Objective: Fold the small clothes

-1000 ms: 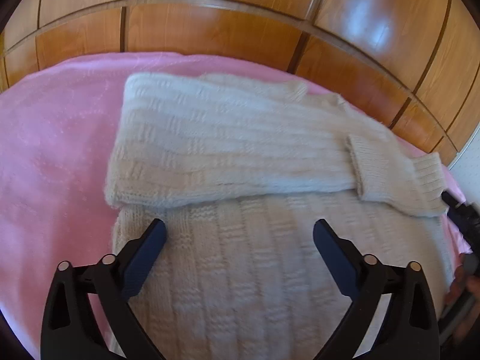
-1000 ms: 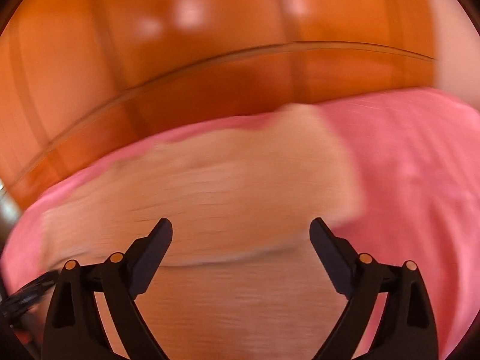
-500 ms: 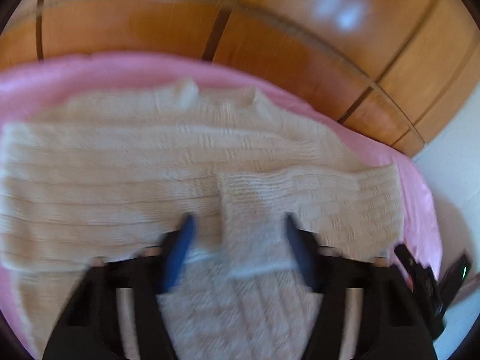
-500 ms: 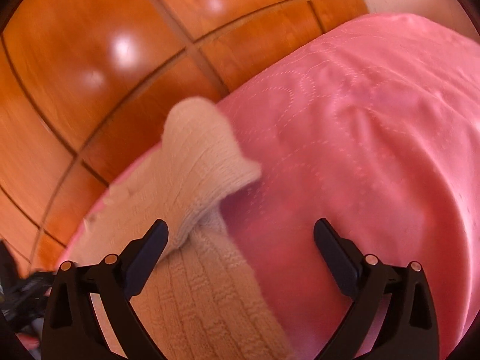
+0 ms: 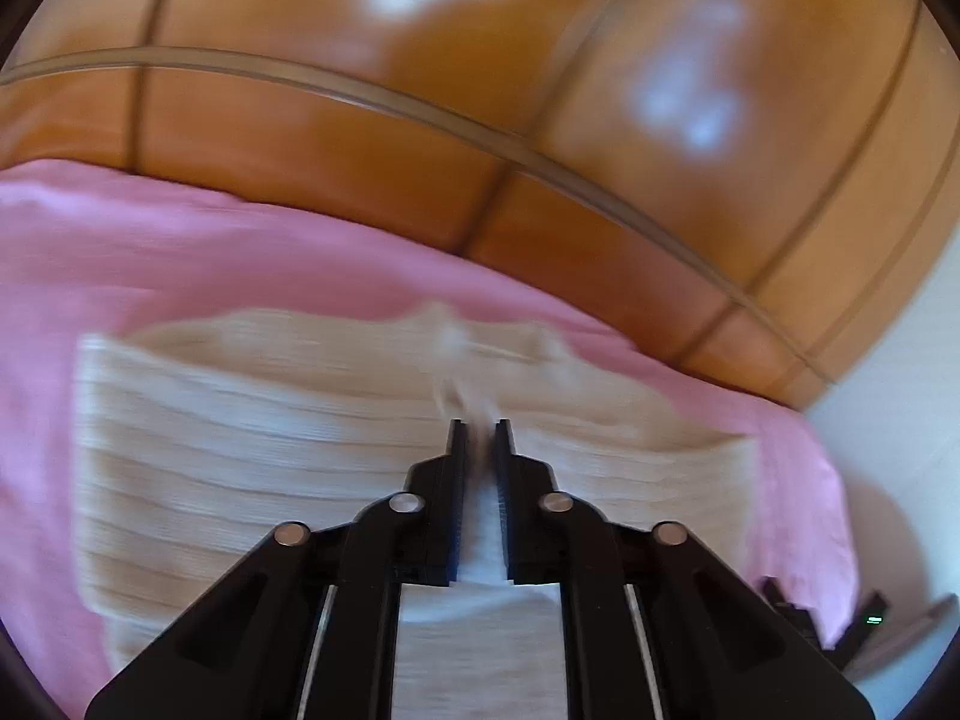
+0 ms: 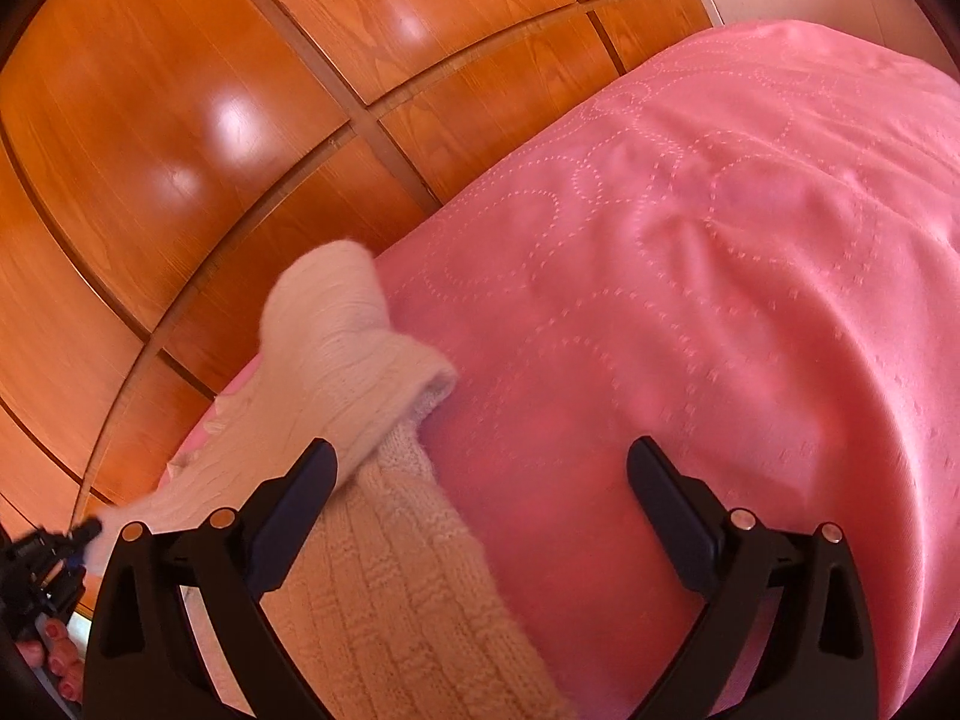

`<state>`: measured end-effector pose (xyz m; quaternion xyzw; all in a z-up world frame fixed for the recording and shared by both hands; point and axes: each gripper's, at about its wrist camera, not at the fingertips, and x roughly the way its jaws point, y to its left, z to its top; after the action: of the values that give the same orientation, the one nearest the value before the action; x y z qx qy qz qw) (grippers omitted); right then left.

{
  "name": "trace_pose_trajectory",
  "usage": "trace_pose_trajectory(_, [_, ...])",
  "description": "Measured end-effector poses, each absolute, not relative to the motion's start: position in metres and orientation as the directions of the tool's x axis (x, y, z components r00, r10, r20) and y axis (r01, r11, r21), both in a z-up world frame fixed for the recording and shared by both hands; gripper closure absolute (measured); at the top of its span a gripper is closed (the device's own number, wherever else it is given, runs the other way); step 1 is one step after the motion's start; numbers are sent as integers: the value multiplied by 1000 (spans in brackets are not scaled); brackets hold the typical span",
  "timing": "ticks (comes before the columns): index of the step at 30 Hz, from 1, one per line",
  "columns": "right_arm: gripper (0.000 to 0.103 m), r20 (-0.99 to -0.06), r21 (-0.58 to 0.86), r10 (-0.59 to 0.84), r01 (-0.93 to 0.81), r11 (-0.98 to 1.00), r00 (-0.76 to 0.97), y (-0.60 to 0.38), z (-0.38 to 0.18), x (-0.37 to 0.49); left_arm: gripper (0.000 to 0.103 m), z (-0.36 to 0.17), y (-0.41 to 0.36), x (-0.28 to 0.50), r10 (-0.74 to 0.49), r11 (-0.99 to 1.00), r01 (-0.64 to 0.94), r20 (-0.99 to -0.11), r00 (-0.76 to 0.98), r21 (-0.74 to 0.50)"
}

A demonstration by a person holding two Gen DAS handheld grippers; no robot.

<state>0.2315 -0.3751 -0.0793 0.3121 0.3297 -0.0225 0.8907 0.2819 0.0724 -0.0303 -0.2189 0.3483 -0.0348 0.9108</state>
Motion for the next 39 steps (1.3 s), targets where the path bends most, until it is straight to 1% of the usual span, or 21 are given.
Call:
trace_pose_trajectory(2, [5, -609, 532, 160, 250, 809, 776, -374, -79, 232, 102, -52, 91, 281, -169, 902, -153, -658, 734, -403])
trace_pose_trajectory(6, [5, -650, 480, 135, 266, 836, 748, -367, -77, 238, 102, -95, 109, 270, -159, 884, -216, -700, 696, -415])
trace_pose_trajectory(10, [2, -669, 459, 165, 228, 859, 725, -359, -75, 244, 100, -97, 116, 254, -269, 832, -147, -621, 737, -535])
trace_pose_trajectory(11, [2, -670, 460, 171, 224, 859, 722, -359, -77, 244, 83, -91, 115, 253, -283, 828, -129, -605, 744, -546])
trace_pose_trajectory(12, [2, -677, 457, 170, 228, 860, 717, -358, -78, 245, 70, -85, 113, 254, -291, 827, -113, -590, 753, -551])
trace_pose_trajectory(13, [2, -683, 450, 167, 230, 863, 711, -356, -79, 246, 48, -79, 111, 254, -300, 824, -97, -575, 761, -559])
trace_pose_trajectory(14, [2, -687, 444, 163, 231, 866, 709, -355, -80, 247, 42, -72, 107, 258, -315, 817, -77, -554, 771, -571])
trace_pose_trajectory(16, [2, -687, 433, 153, 230, 872, 711, -353, -80, 245, 42, -66, 94, 271, -323, 821, -68, -558, 765, -568])
trace_pose_trajectory(19, [2, -679, 443, 158, 228, 867, 717, -353, -82, 244, 42, -78, 70, 307, -321, 857, -103, -679, 660, -505])
trace_pose_trajectory(20, [2, -675, 448, 160, 227, 865, 720, -354, -82, 243, 49, -83, 66, 313, -320, 861, -111, -699, 640, -496])
trace_pose_trajectory(21, [2, -670, 454, 164, 226, 862, 724, -355, -82, 242, 62, -82, 60, 314, -296, 872, -113, -696, 655, -476])
trace_pose_trajectory(22, [2, -667, 460, 168, 224, 859, 726, -355, -83, 241, 94, -78, 54, 315, -298, 884, -82, -690, 660, -461])
trace_pose_trajectory(24, [2, -658, 473, 174, 222, 853, 733, -357, -83, 240, 94, -65, 49, 310, -328, 878, -33, -648, 687, -478])
trace_pose_trajectory(27, [2, -654, 479, 177, 221, 850, 736, -358, -83, 239, 94, -41, 62, 285, -311, 865, -11, -552, 773, -502])
trace_pose_trajectory(28, [2, -654, 478, 176, 222, 850, 736, -358, -83, 239, 94, -42, 69, 279, -286, 866, -33, -548, 786, -499])
trace_pose_trajectory(31, [2, -655, 479, 177, 222, 849, 735, -357, -83, 239, 94, -68, 88, 273, -205, 879, -131, -611, 764, -458])
trace_pose_trajectory(33, [2, -667, 466, 170, 228, 855, 725, -356, -81, 241, 91, -99, 96, 279, -245, 866, -147, -662, 709, -479])
trace_pose_trajectory(34, [2, -685, 450, 165, 234, 862, 710, -355, -80, 243, 89, -106, 100, 274, -269, 851, -125, -629, 729, -509])
trace_pose_trajectory(36, [2, -726, 409, 162, 230, 883, 668, -352, -73, 251, 77, -105, 106, 268, -311, 820, -100, -586, 748, -563])
trace_pose_trajectory(38, [2, -712, 409, 177, 197, 891, 679, -351, -56, 260, 62, -103, 100, 264, -323, 830, -64, -572, 754, -554])
trace_pose_trajectory(39, [2, -702, 406, 169, 193, 893, 691, -351, -50, 265, 59, -101, 96, 263, -316, 841, -56, -573, 756, -539])
